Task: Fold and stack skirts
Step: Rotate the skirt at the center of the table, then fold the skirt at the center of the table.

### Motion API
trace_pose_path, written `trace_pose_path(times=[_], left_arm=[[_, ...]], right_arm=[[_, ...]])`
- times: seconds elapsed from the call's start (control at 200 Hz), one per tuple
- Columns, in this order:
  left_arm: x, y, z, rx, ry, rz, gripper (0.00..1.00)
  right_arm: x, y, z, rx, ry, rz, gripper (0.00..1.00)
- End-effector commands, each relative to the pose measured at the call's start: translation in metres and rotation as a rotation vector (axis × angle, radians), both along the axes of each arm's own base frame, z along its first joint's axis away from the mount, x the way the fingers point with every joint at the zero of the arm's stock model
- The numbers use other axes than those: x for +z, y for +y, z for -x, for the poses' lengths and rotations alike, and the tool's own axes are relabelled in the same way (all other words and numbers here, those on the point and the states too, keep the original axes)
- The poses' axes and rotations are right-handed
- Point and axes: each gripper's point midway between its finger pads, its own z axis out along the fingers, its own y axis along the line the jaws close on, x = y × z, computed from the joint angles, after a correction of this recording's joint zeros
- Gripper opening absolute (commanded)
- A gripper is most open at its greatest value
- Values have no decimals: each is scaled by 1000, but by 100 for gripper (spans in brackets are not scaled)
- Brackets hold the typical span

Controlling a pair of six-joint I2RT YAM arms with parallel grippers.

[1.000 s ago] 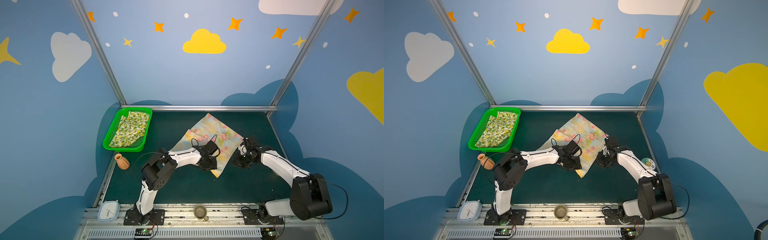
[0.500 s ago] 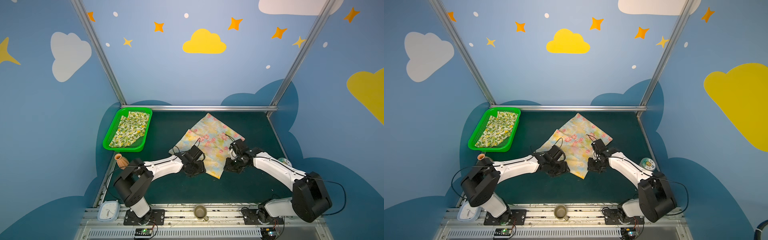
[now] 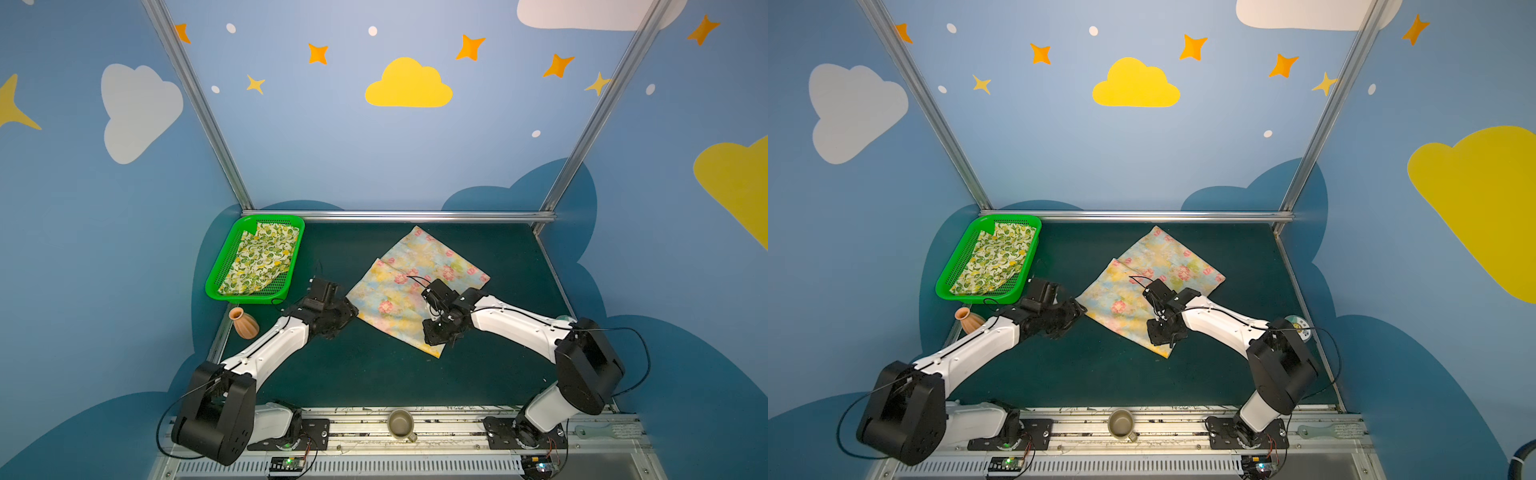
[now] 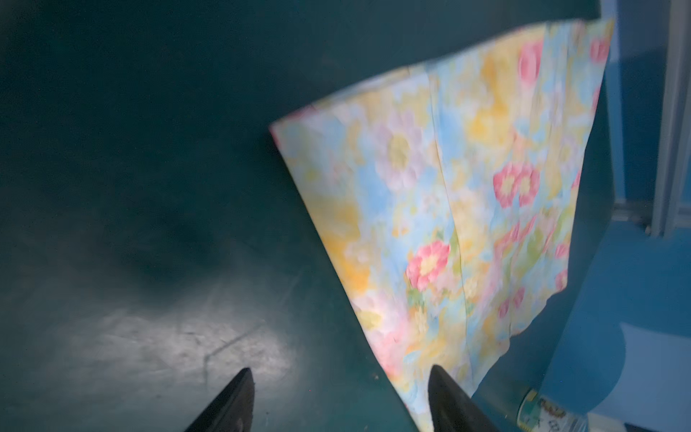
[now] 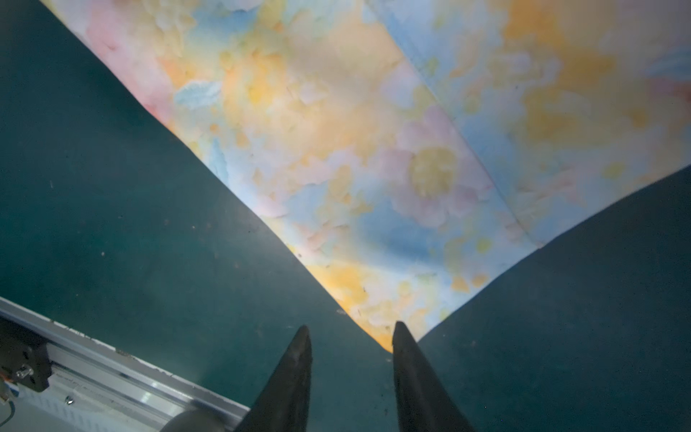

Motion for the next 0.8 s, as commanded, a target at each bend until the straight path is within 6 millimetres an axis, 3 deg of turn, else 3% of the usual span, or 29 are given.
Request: trace_pose_path(times=[0.0,0.125,0.305,0.591,0.791], left_arm=[[-2,22,-3,36,2,-36,73],[-5,30,-14,41,12,-40,72],[-17,21,-34,23,28,-11,68],[-30,12,-70,2,28,-3,62],[-47,14,-79,5,58,-30,57]], right_arm=[[3,6,-6,28,-1,13,36],[4,12,-14,47,0,18,34],[6,15,-25,36,15,1,33],[6,6,-39,-24,55,-40,32],[2,-3,-45,-66,82,-52,31]])
